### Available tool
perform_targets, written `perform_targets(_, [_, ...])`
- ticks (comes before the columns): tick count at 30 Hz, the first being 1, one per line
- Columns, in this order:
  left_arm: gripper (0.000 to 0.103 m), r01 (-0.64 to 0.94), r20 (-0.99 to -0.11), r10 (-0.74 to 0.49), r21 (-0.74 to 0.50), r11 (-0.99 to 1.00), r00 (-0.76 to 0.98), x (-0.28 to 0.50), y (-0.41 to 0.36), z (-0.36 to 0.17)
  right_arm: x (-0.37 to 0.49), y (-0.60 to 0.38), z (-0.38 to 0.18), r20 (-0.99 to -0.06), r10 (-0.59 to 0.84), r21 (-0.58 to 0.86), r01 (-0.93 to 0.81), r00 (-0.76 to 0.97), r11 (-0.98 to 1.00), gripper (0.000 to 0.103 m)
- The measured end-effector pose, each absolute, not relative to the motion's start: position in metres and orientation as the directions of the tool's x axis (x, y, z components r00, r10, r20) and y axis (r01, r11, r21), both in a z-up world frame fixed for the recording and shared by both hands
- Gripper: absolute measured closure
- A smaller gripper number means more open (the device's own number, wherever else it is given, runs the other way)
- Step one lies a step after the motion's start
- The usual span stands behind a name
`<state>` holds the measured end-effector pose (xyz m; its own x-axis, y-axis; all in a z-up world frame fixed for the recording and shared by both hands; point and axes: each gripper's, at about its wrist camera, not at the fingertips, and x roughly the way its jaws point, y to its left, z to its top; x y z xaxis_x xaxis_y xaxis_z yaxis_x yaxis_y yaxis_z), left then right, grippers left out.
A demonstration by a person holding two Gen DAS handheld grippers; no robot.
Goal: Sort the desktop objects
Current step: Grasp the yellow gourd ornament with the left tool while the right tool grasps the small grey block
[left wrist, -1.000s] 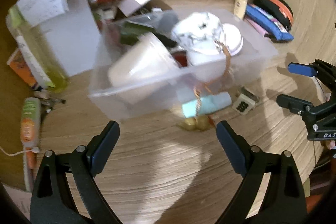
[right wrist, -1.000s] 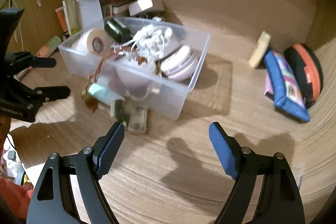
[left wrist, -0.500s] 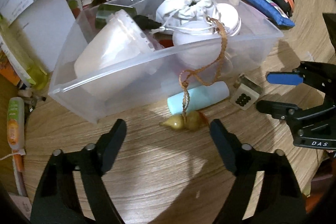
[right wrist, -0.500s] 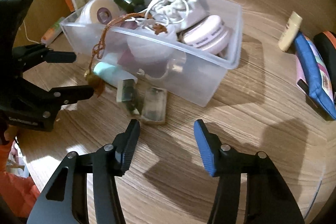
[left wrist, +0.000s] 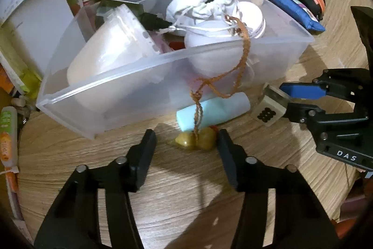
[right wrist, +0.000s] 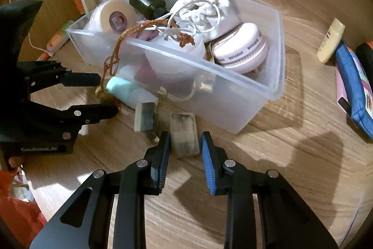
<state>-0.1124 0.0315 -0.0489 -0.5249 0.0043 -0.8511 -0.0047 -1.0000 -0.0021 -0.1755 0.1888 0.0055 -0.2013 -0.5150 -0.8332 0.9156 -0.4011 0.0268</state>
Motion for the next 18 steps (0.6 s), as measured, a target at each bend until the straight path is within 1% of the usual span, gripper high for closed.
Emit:
perform_targets(2, [0.060,0.000,-0.849,0.003,-0.003,-1.000,-0.528,-0.113,0.032,-0.048,-0.174,0.185,0.005,-0.830,-0.518,0.023,0.915,-0.207,-0.402,0.078])
perform_targets(3, [0.060,0.002,-0.849,0.003,-0.005,-1.000,-0.528,-0.112,0.032,-0.048,-0.178,0.181,0.005,-0.829,-0.519,0.021,0.916,-0.208,-0.400,0.081])
perform_targets(10, [0.061,0.019,-0.837,0.000,-0.012,-1.000,-0.548,-0.100,0.030,-0.039,-0.180,0.183,0.010,-0.819,-0.542,0.056,0.913,-0.190,-0.404,0.081])
perform_targets(18, [0.061,0.007,-0.790,0.021,-0.032,-0.999,-0.612,-0.085,0.030,-0.009,-0.180,0.208,0.038,-0.763,-0.612,0.093,0.901,-0.209,-0.424,0.081])
